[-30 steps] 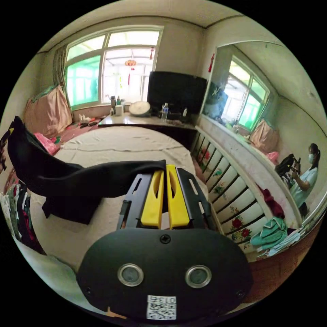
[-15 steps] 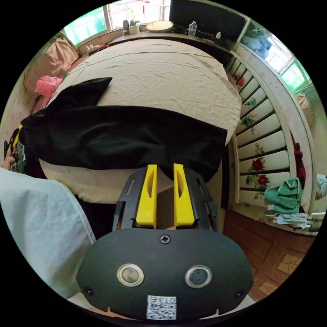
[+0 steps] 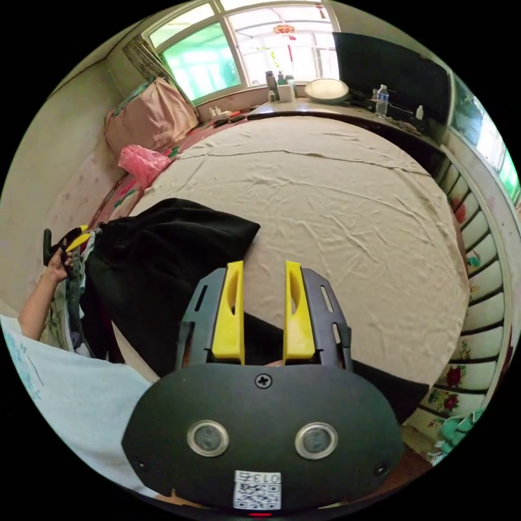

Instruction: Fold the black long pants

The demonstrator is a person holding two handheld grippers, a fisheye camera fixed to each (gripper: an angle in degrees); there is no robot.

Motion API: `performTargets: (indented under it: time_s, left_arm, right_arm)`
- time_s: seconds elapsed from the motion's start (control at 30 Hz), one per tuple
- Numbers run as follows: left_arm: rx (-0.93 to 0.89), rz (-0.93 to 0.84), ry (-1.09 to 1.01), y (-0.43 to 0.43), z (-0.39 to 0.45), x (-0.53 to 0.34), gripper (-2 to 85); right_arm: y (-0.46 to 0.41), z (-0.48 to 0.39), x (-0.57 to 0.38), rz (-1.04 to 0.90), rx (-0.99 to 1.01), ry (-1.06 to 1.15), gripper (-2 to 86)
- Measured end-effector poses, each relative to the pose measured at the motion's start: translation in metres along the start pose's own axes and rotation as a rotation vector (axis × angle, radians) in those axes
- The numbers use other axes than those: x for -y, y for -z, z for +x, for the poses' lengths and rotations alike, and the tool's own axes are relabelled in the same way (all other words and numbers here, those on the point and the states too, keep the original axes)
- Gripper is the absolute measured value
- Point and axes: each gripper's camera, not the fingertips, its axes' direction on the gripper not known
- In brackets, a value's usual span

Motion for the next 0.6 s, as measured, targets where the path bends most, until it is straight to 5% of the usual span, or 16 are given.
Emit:
performTargets:
  time_s: [0.17,0.27,0.43,0.6]
  left_arm:
    - [0.125,-0.211,-0.089,-0.056,0.018,0.023,16.7]
    - [0.14,-0.343,-0.101,-0.082,0.028,0.026,4.6]
    - [0.101,-0.189,-0.141,-0.04,0.059,0.03,1.7]
    - [-0.025,0.042,-0.24,0.047,0.096,0.037,1.4]
  right_arm:
    - [-0.05,-0.006,0.047,-0.095,-0.026,0.028,12.8]
    - [-0.072,-0.003,0.069,-0.14,-0.023,0.006,11.9]
    - [-0.094,-0.029,0.089,-0.225,-0.018,0.07,2.2]
    - [-0.015,-0.046,0.091,0.05,0.017,0.093,0.6]
